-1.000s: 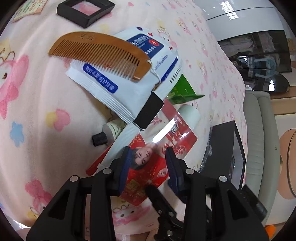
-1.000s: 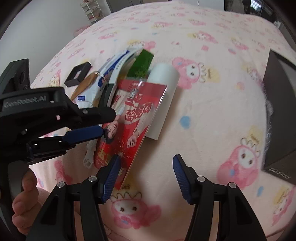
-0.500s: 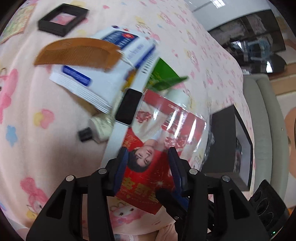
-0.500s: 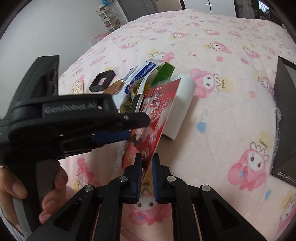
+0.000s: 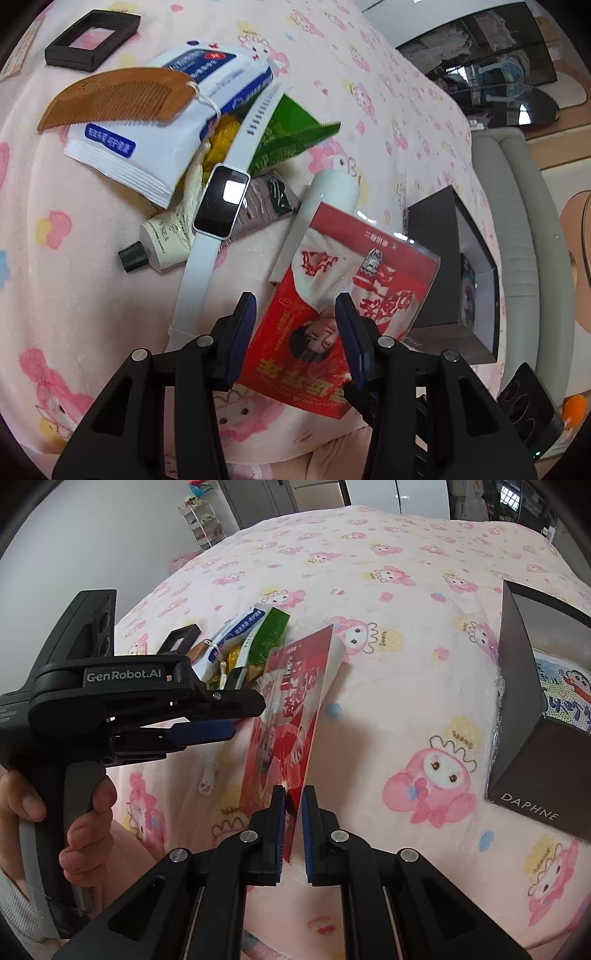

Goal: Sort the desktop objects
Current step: 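Close the right gripper on the red snack packet and lift it, then carry the red packet with the right gripper over the DAPHNE box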

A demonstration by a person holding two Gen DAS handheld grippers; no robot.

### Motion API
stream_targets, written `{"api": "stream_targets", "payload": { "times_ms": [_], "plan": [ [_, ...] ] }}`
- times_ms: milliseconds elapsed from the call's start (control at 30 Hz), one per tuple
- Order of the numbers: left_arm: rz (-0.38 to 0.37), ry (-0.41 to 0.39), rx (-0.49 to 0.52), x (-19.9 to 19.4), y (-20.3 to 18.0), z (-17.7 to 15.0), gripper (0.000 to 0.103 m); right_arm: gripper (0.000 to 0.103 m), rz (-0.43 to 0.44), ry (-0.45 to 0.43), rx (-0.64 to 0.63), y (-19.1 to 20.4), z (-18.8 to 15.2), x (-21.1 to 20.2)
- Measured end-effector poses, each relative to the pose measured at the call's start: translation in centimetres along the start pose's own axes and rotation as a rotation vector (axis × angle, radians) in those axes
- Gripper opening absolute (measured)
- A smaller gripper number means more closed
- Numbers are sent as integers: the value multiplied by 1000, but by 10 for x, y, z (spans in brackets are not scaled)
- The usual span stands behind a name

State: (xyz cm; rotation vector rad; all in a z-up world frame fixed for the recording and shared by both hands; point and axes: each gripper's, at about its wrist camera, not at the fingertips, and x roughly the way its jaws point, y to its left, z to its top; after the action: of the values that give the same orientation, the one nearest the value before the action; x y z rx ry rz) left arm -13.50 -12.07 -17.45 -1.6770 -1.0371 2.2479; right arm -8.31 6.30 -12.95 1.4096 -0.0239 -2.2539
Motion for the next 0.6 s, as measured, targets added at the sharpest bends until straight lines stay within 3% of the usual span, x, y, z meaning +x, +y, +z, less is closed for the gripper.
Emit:
{"api": "stream_targets", "payload": {
  "times_ms": [233,433,467,600],
  "plan": [
    [-19,56,-36,18,1,-7,59,7,-21,17,30,-7,-4,7],
    [-58,119,-24,31,-4,-18,60,11,-49,34,75,-19,-9,13],
    [-55,131,-9,34,-7,-21,59,11,-58,32,85,-22,-10,13],
    [-40,147,56,36,-19,-33,39,14,-84,8,158,-42,-15,10]
  ]
}}
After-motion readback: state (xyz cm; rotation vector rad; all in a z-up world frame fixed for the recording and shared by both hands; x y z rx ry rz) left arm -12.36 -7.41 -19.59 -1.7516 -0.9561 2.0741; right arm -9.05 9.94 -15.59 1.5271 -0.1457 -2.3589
